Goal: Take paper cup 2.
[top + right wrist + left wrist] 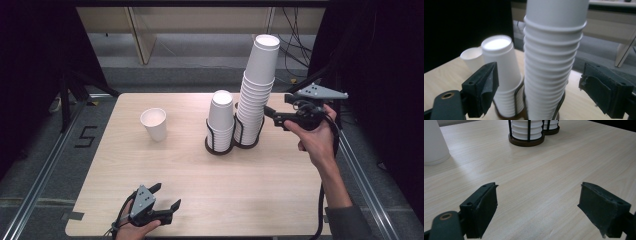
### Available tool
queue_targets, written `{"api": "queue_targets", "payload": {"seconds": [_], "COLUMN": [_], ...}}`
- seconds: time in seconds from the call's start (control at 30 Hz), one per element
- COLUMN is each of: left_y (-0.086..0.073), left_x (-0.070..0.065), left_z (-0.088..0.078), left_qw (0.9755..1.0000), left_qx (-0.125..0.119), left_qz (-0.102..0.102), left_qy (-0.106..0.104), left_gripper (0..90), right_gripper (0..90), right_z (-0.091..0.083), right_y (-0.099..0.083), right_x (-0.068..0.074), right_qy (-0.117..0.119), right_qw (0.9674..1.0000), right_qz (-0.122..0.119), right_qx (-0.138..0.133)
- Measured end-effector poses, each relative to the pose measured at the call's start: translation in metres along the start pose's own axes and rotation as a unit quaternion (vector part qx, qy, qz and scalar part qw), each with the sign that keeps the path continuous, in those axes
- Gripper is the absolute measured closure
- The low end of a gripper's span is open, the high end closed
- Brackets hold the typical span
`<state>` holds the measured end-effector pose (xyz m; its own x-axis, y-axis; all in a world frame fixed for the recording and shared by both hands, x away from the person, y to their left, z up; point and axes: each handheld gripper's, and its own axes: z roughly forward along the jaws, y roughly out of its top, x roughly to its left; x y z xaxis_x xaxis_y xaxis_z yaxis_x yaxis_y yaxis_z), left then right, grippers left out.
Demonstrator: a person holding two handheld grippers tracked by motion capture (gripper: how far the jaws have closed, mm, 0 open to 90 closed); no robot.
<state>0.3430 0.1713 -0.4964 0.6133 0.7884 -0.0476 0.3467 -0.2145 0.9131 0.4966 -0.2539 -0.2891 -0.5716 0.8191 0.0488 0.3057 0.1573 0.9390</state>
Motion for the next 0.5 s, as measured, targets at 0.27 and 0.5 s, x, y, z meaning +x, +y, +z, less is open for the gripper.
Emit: {"api": "queue_targets", "payload": {"seconds": [0.27,0.5], "left_y": [0.0,0.0], "left_x": [-0.001,-0.002], "left_z": [0.0,0.001], "left_qw": [1.0,1.0], "left_qx": [0.002,0.001], "left_qz": [0.008,0.001], "left_qy": [-0.002,-0.004], "left_gripper": [14.4,14.3], "right_gripper": [15.7,15.6], "right_z": [0.005,0.012], "right_y": [0.025,0.043], "right_x": [-0.01,-0.013], "right_qy": [-0.007,-0.016], "right_qw": [0.9999,0.9998], "right_qz": [-0.004,-0.008], "right_qx": [-0.009,-0.01]}}
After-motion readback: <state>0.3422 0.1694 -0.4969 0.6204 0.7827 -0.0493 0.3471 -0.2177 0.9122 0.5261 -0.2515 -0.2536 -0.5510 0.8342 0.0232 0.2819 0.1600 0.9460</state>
